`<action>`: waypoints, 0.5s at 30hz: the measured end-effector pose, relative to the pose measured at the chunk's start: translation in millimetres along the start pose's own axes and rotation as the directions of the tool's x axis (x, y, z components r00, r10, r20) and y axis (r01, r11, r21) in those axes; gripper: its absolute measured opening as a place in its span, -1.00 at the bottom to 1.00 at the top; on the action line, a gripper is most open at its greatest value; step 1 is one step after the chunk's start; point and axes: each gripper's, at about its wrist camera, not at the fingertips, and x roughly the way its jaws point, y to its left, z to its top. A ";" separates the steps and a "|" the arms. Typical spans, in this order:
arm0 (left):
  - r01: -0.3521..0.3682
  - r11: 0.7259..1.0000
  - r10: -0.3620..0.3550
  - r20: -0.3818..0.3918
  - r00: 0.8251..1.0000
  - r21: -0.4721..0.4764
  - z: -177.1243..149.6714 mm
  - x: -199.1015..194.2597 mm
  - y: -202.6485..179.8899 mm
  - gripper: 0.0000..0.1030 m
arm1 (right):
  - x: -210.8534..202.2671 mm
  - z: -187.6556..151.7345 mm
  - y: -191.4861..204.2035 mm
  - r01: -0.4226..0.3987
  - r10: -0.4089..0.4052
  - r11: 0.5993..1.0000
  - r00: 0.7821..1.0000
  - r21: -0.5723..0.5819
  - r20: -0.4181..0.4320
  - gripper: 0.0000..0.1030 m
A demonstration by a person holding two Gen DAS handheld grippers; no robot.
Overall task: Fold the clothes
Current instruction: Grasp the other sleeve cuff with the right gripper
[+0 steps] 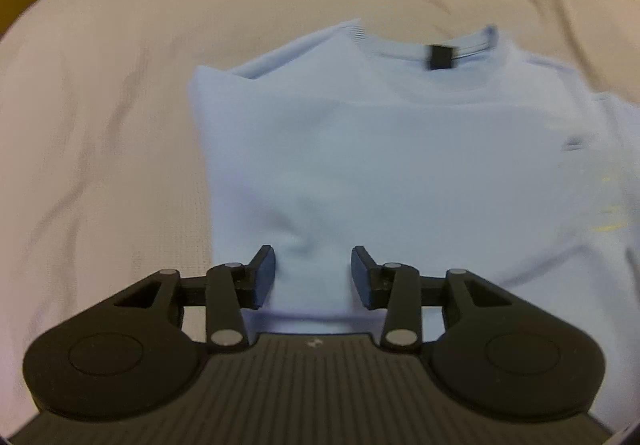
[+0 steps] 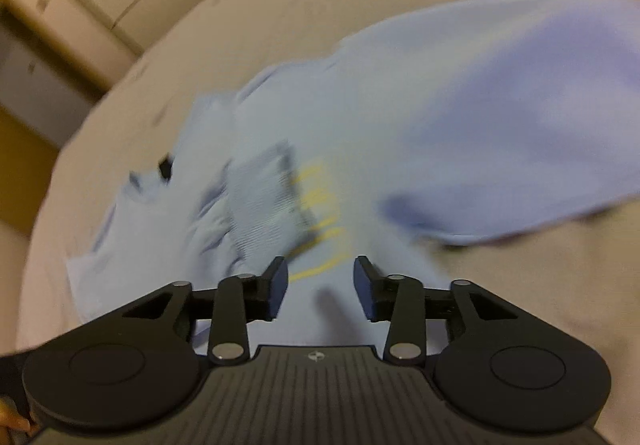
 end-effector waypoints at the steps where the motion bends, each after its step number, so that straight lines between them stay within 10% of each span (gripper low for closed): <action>1: 0.025 1.000 -0.025 -0.008 1.000 -0.009 -5.4 -6.4 -7.5 -0.26 | -12.6 1.7 -17.1 0.014 -0.015 0.999 1.000 0.051 0.017 -0.15; 7: 0.121 0.993 -0.121 -0.078 0.990 -0.008 -32.1 -15.3 -71.4 -0.22 | -93.0 -6.4 -142.2 0.103 -0.174 0.906 0.975 0.412 0.139 -0.10; 15: 0.132 0.991 -0.128 -0.122 0.984 0.030 -38.2 -5.5 -126.2 -0.17 | -127.1 5.4 -270.0 -0.102 -0.211 0.711 0.913 0.696 0.350 -0.11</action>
